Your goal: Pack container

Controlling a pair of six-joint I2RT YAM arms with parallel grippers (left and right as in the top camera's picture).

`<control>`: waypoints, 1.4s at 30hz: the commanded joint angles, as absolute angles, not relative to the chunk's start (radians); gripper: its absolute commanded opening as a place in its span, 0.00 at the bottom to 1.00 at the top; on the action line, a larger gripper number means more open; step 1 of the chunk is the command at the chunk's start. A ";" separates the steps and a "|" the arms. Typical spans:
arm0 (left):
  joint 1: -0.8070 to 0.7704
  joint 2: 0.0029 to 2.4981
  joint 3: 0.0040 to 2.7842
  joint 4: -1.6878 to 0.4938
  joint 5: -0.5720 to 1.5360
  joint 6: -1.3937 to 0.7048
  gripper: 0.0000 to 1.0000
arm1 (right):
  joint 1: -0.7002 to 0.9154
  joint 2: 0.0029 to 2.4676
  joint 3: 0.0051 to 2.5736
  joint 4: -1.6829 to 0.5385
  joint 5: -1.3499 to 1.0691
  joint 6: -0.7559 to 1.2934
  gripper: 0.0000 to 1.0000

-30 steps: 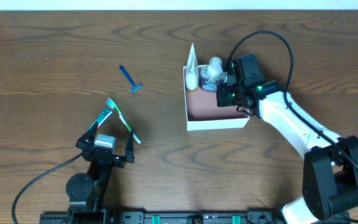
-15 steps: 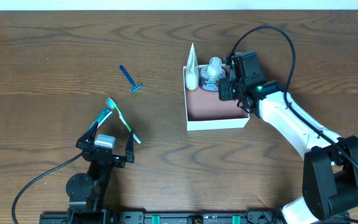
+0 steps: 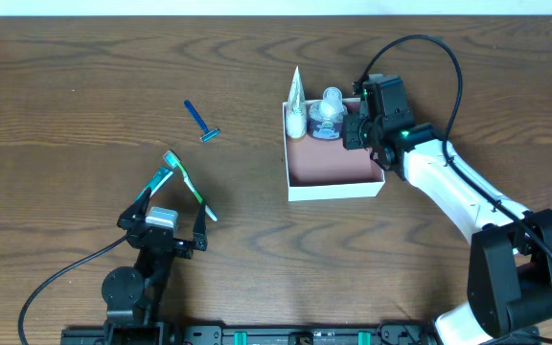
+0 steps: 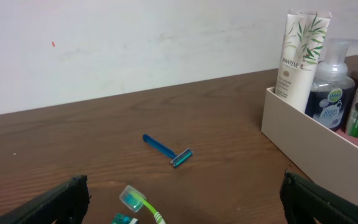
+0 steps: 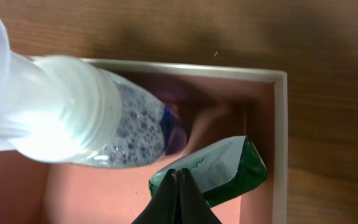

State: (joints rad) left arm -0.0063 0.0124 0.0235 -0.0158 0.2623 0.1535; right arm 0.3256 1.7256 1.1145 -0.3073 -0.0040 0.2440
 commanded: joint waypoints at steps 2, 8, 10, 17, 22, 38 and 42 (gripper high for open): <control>0.000 0.012 0.004 -0.048 0.273 0.148 0.98 | 0.321 1.734 1.107 -0.324 -0.039 0.229 0.01; 0.000 0.012 0.004 -0.048 0.273 0.148 0.98 | 0.322 1.734 1.107 -0.324 -0.081 0.226 0.01; 0.000 0.012 0.004 -0.048 0.273 0.148 0.98 | 0.322 1.734 1.107 -0.324 -0.095 0.218 0.01; 0.000 0.012 0.004 -0.048 0.273 0.148 0.98 | 0.322 1.734 1.107 -0.325 -0.160 0.181 0.01; 0.000 0.012 0.004 -0.048 0.273 0.148 0.98 | 0.322 1.734 1.107 -0.319 -0.162 0.178 0.01; 0.000 0.012 0.004 -0.048 0.273 0.148 0.98 | 0.319 1.734 1.109 -0.322 -0.149 0.159 0.01; 0.000 0.012 0.004 -0.048 0.273 0.148 0.98 | 0.320 1.743 1.109 -0.326 -0.119 0.150 0.01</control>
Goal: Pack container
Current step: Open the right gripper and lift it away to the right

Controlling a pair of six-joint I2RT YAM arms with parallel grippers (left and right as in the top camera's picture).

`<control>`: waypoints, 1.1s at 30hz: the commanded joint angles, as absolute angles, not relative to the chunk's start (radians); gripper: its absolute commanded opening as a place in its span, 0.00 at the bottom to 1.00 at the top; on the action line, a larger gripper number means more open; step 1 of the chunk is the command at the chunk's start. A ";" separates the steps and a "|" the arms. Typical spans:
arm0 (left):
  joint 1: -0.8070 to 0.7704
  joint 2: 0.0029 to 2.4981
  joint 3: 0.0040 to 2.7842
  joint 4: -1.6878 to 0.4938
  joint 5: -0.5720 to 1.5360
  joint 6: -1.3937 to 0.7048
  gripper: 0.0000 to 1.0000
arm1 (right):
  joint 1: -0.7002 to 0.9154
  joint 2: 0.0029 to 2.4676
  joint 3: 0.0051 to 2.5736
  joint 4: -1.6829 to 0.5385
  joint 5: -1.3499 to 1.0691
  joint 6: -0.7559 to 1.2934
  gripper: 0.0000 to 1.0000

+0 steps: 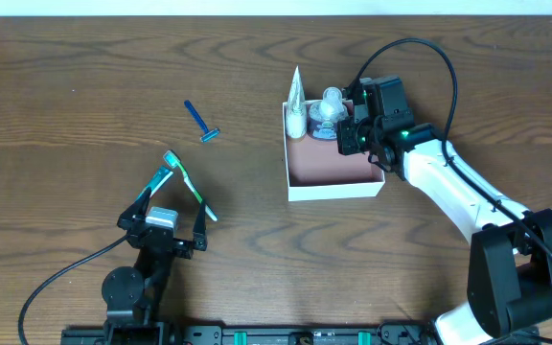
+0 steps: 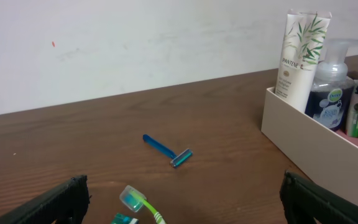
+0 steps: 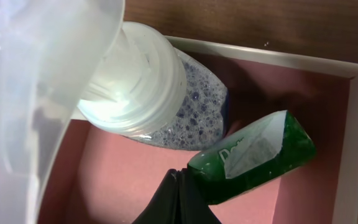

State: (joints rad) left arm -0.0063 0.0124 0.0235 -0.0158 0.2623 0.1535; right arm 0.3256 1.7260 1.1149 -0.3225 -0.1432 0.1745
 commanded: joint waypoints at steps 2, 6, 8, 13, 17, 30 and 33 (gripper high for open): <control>0.000 0.012 0.004 -0.048 0.273 0.148 0.98 | 0.320 1.750 1.109 -0.325 -0.109 0.147 0.01; 0.000 0.012 0.004 -0.048 0.273 0.148 0.98 | 0.320 1.753 1.109 -0.317 -0.100 0.135 0.01; 0.000 0.012 0.004 -0.048 0.273 0.148 0.98 | 0.320 1.753 1.109 -0.305 -0.087 0.133 0.01; 0.000 0.012 0.004 -0.048 0.273 0.148 0.98 | 0.319 1.753 1.109 -0.287 -0.022 0.133 0.02; 0.000 0.012 0.004 -0.048 0.273 0.148 0.98 | 0.307 1.753 1.109 -0.264 0.012 0.132 0.03; 0.000 0.012 0.004 -0.048 0.273 0.148 0.98 | 0.285 1.736 1.121 -0.186 -0.063 0.134 0.04; 0.000 0.012 0.004 -0.048 0.273 0.148 0.98 | 0.285 1.700 1.135 -0.206 -0.079 0.149 0.04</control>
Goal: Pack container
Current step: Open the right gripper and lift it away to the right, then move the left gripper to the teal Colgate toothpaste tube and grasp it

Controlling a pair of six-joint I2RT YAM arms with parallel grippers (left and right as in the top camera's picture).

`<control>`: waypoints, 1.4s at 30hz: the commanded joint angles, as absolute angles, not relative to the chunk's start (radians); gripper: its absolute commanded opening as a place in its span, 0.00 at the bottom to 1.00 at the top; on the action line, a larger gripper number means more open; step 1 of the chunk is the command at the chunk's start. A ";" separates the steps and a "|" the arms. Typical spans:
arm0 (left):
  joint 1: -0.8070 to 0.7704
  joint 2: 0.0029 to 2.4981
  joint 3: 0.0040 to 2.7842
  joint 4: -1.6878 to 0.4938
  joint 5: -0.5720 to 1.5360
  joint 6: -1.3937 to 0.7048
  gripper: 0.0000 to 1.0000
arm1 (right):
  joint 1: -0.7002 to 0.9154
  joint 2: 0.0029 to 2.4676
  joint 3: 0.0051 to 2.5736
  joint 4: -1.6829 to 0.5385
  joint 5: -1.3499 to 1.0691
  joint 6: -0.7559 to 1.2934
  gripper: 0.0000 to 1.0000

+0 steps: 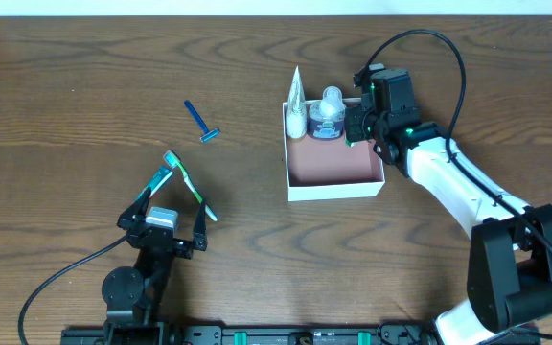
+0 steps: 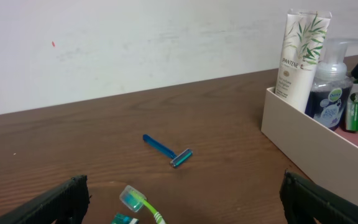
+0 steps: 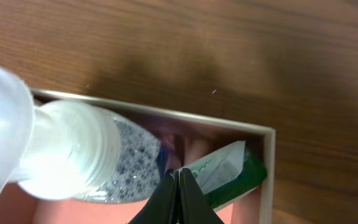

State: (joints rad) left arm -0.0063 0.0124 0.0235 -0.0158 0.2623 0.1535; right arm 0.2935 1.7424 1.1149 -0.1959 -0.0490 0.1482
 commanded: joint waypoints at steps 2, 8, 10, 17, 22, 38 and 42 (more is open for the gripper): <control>0.000 0.012 0.004 -0.048 0.273 0.148 0.98 | 0.285 1.664 1.148 -0.233 -0.078 0.149 0.06; 0.000 0.012 0.004 -0.048 0.273 0.148 0.98 | 0.272 1.514 1.166 -0.319 -0.062 0.156 0.15; 0.000 0.012 0.004 -0.048 0.273 0.148 0.98 | 0.262 1.455 1.166 -0.360 -0.021 0.171 0.24; 0.000 0.012 0.004 -0.048 0.273 0.148 0.98 | 0.175 1.295 1.166 -0.514 0.174 0.260 0.68; 0.000 0.012 0.004 -0.048 0.273 0.148 0.98 | 0.065 1.269 1.166 -0.588 0.233 0.383 0.99; 0.000 0.012 0.004 -0.037 0.274 0.146 0.98 | -0.092 1.276 1.166 -0.669 0.310 0.358 0.99; 0.000 0.012 0.018 -0.052 0.281 0.013 0.98 | -0.105 1.276 1.166 -0.700 0.295 0.359 0.99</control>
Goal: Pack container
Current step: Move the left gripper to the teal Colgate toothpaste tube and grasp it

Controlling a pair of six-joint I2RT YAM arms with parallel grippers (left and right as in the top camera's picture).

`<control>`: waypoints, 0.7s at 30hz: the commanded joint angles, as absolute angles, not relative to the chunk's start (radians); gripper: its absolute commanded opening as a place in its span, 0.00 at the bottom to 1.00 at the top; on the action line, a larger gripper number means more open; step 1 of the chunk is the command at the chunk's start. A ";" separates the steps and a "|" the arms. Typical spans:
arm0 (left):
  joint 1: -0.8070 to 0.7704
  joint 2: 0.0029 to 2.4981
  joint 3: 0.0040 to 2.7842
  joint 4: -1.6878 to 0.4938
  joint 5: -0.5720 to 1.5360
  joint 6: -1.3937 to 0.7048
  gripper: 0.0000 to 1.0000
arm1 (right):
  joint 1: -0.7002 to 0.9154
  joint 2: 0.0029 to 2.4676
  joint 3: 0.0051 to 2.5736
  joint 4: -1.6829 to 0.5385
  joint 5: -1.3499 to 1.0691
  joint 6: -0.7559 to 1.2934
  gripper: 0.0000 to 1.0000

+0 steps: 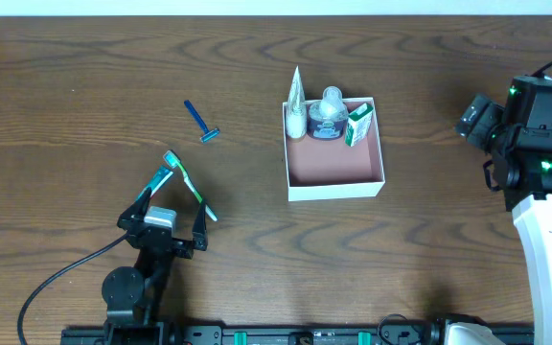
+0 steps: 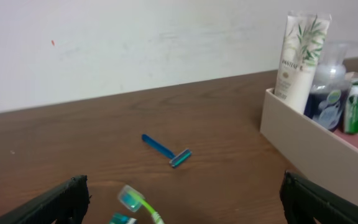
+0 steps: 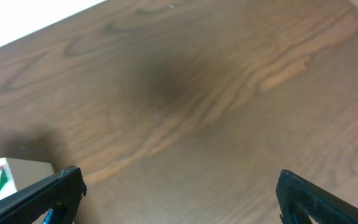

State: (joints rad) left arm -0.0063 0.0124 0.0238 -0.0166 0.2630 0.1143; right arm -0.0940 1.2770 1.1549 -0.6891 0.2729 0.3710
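The white box (image 1: pixel 334 194) with a pink floor holds a white Pantene tube (image 1: pixel 296 107), a clear pump bottle (image 1: pixel 327 113) and a green tube (image 1: pixel 357 125) upright at its back right. A blue razor (image 1: pixel 200 122) and two green toothbrushes (image 1: pixel 186 182) lie on the table to the left. My left gripper (image 1: pixel 166 217) rests open near the toothbrushes, which show low between its jaws (image 2: pixel 138 202). My right gripper (image 3: pixel 179 199) is open and empty, well to the right of the box (image 3: pixel 5 168).
Brown wooden table (image 1: pixel 84 67) all round. A pale wall rises behind the table in the left wrist view. The right arm's white links (image 1: pixel 544 230) run down the right edge of the overhead view.
My right gripper was shut on the green tube at the box's back right corner. Now it is open, far to the right of the box, and the tube stands there alone.
My right gripper held the green tube inside the box beside the pump bottle, then tilted closer to the bottle, then at the back right corner. Now the tube is let go there and the gripper is clear of the box. The left arm stayed still.
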 commanded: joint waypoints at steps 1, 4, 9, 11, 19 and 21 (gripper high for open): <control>0.000 0.014 0.034 -0.069 0.283 -0.027 0.98 | -0.105 1.276 1.166 -0.707 0.295 0.358 0.99; 0.000 0.049 0.116 -0.147 0.327 -0.088 0.98 | -0.104 1.276 1.166 -0.712 0.295 0.358 0.99; 0.000 0.215 0.342 -0.328 0.324 -0.087 0.98 | -0.104 1.276 1.166 -0.712 0.295 0.359 0.99; 0.000 0.320 0.458 -0.409 0.315 -0.087 0.98 | -0.104 1.276 1.166 -0.712 0.295 0.359 0.99; 0.000 0.826 0.942 -0.805 0.306 0.003 0.98 | -0.104 1.276 1.166 -0.712 0.295 0.359 0.99; 0.000 0.926 1.013 -0.863 0.306 0.027 0.98 | -0.104 1.276 1.166 -0.712 0.295 0.358 0.99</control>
State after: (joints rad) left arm -0.0063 0.8127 0.9249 -0.8158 0.3077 -0.0326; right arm -0.0986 1.2770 1.1564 -0.7139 0.2821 0.3706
